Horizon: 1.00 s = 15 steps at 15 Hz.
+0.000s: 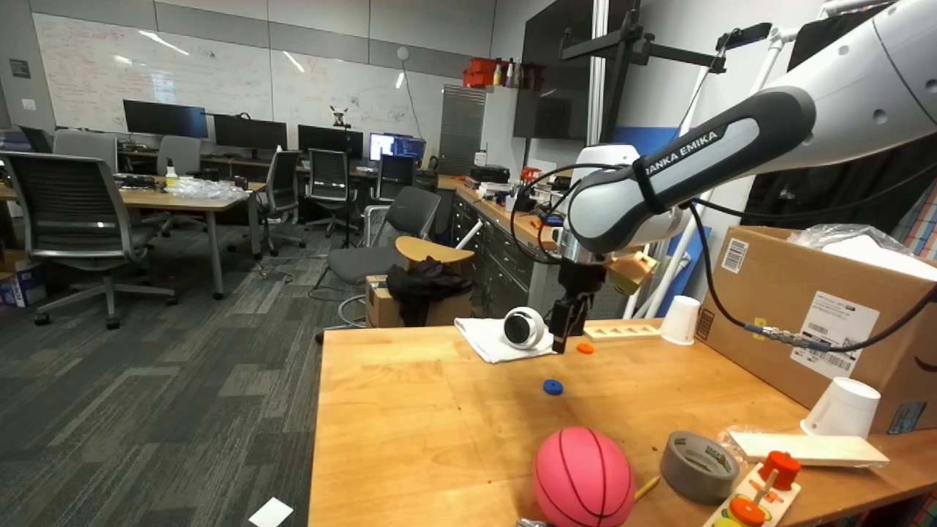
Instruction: Stick the discs on the table to the rod on the far right of the wooden rack
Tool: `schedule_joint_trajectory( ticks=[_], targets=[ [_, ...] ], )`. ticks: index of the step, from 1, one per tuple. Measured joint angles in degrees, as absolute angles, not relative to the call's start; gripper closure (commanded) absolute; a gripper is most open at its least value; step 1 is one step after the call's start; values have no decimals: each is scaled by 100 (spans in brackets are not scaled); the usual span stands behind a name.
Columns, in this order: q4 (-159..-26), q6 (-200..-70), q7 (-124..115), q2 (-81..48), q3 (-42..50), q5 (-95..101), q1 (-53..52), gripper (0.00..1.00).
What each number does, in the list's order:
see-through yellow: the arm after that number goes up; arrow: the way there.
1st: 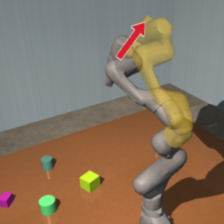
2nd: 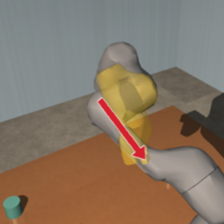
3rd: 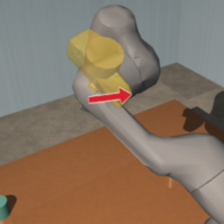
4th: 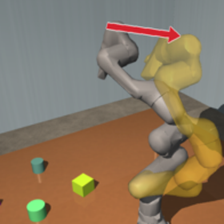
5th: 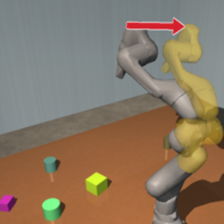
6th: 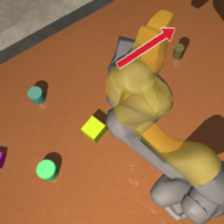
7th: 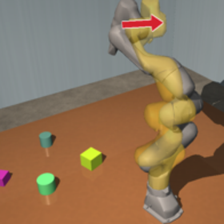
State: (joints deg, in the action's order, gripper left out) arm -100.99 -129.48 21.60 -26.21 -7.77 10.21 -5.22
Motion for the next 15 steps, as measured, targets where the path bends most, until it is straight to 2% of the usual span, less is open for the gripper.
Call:
schedule_joint_trajectory(
  ticks=[7, 15],
  targets=[
    [-10101, -13558, 2162, -2785, -792, 1601, -813, 0],
    [-10033, -13504, 2178, -3226, -700, 1719, -722, 0]
  ],
)
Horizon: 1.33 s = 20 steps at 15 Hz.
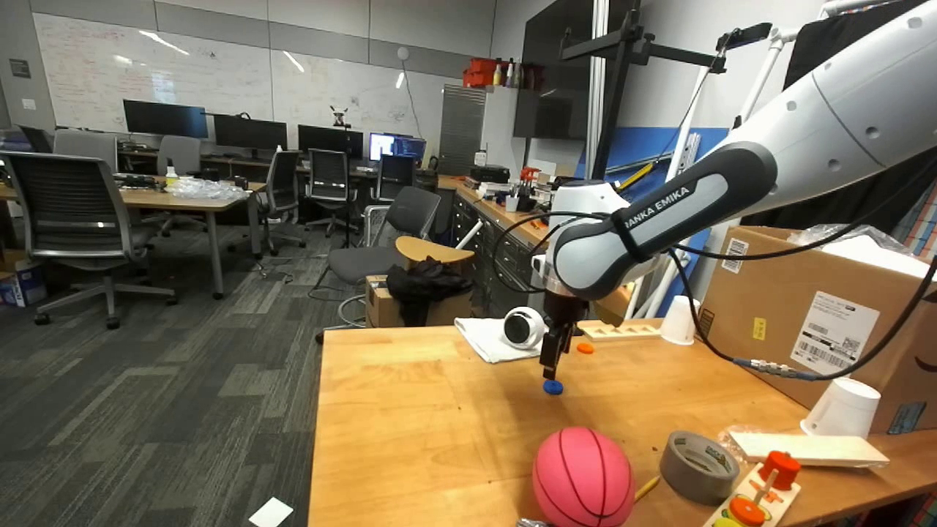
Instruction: Stick the discs on the table to the rod on the far right of the wooden rack
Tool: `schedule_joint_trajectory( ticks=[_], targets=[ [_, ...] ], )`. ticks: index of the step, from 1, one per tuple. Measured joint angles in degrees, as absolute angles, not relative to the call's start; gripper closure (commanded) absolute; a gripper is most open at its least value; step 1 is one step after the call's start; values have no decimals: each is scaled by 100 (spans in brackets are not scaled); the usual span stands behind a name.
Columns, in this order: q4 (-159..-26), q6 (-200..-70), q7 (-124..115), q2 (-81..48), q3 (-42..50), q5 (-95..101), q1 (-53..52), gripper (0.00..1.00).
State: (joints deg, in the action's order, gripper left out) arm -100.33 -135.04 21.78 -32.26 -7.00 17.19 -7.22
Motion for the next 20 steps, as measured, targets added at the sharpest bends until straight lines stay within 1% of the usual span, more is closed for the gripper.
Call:
schedule_joint_trajectory(
  ticks=[11, 12, 13, 14, 15, 16, 19, 20],
  targets=[
    [-9953, -13667, 2269, -3785, -793, 1479, -586, 0],
    [-9950, -13674, 2270, -3787, -793, 1479, -586, 5],
    [-9947, -13681, 2269, -3788, -793, 1479, -584, 13],
    [-9945, -13688, 2269, -3788, -793, 1477, -584, 29],
    [-9939, -13692, 2269, -3788, -794, 1475, -584, 31],
    [-9937, -13698, 2269, -3788, -794, 1474, -584, 37],
    [-9883, -13707, 2269, -3788, -793, 1474, -583, 63],
    [-9868, -13710, 2269, -3788, -793, 1474, -583, 69]
  ],
)
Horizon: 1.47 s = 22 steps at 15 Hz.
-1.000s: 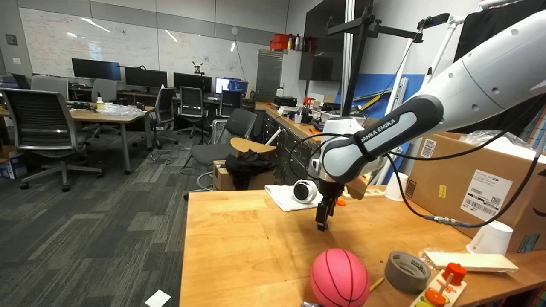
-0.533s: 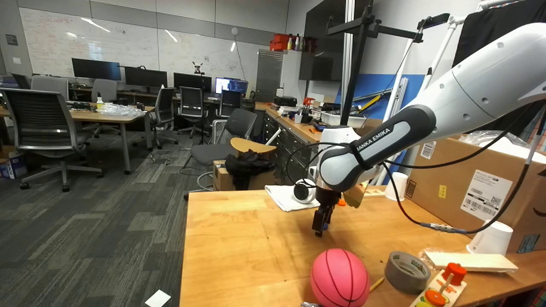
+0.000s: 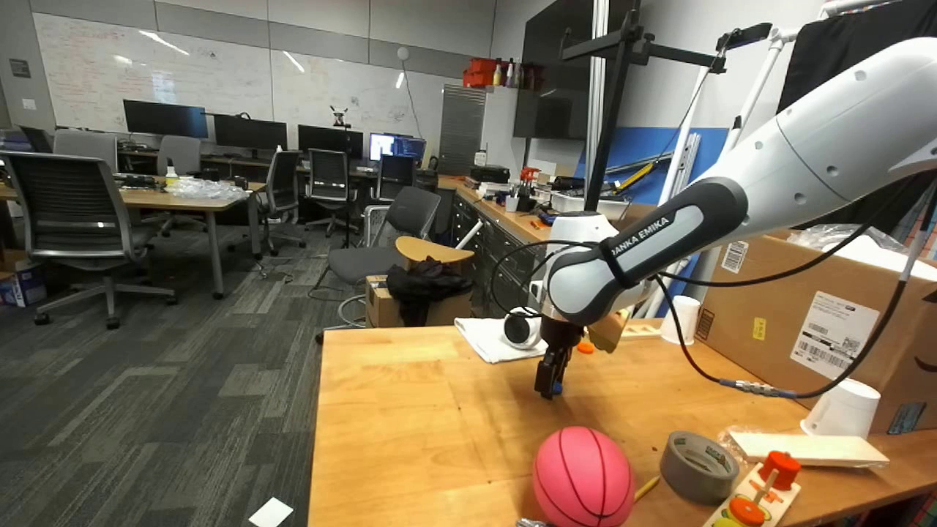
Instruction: Stick the discs on the table to the rod on the far right of the wooden rack
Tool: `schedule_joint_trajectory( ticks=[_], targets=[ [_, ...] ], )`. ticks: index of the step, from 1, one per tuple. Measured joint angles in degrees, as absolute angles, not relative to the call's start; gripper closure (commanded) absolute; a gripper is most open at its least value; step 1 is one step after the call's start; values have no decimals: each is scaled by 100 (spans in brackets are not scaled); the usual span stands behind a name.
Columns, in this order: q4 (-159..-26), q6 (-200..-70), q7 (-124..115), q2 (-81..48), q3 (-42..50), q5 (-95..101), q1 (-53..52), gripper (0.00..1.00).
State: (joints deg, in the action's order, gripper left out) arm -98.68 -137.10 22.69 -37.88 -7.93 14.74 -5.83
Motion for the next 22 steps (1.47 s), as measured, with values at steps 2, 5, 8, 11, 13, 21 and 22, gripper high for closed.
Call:
schedule_joint_trajectory(
  ticks=[2, 5, 8, 11, 13, 21, 22],
  targets=[
    [-9846, -13717, 2269, -3787, -793, 1474, -582, 74],
    [-9844, -13714, 2269, -3788, -793, 1474, -582, 74],
    [-9820, -13665, 2269, -3788, -793, 1474, -585, 74],
    [-9761, -13582, 2263, -3747, -771, 1480, -587, 74],
    [-9747, -13529, 2264, -3691, -706, 1494, -586, 74],
    [-9751, -13444, 2218, -3574, -510, 1501, -477, 74],
    [-9753, -13444, 2217, -3574, -511, 1498, -469, 74]
  ],
)
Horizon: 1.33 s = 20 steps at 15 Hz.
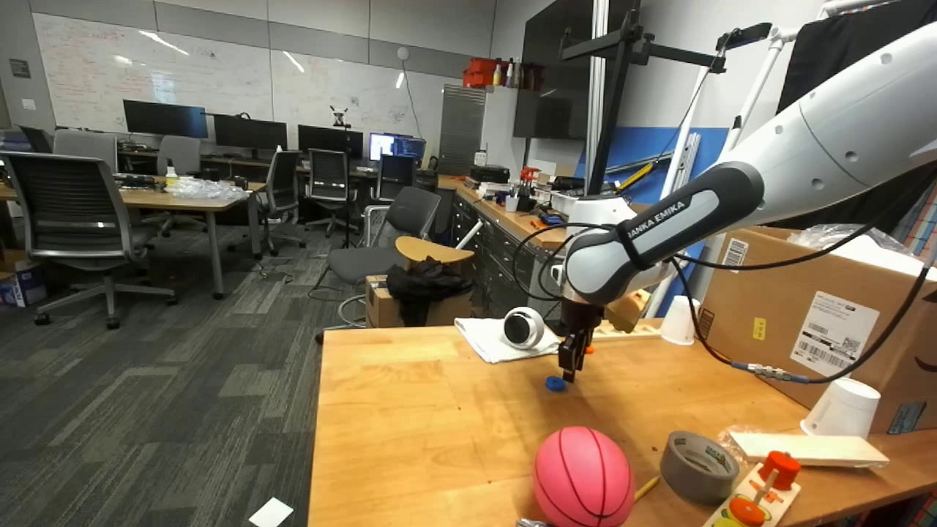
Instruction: Stick the discs on the table to the rod on the far right of the wooden rack
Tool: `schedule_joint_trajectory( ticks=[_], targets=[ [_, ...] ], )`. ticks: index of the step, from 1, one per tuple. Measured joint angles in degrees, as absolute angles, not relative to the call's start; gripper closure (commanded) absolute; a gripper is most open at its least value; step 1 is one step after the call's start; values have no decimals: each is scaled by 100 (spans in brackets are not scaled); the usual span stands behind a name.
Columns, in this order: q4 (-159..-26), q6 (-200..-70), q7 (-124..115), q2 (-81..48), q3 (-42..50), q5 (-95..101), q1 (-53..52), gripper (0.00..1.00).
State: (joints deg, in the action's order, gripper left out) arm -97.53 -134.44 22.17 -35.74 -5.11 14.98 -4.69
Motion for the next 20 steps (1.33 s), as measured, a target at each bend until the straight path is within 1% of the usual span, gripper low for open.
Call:
schedule_joint_trajectory(
  ticks=[3, 5, 7, 10, 11, 17, 18, 19, 20],
  targets=[
    [-9760, -13444, 2217, -3570, -581, 1364, -451, 74],
    [-9760, -13444, 2217, -3554, -653, 1259, -451, 37],
    [-9758, -13445, 2215, -3542, -734, 1220, -459, 27],
    [-9762, -13445, 2212, -3545, -788, 1220, -527, 5],
    [-9766, -13451, 2212, -3550, -790, 1221, -552, 1],
    [-9790, -13454, 2212, -3637, -763, 1228, -587, 1],
    [-9790, -13454, 2212, -3656, -752, 1228, -576, 19],
    [-9790, -13454, 2212, -3676, -741, 1228, -564, 26],
    [-9790, -13457, 2212, -3694, -737, 1228, -548, 28]
  ],
)
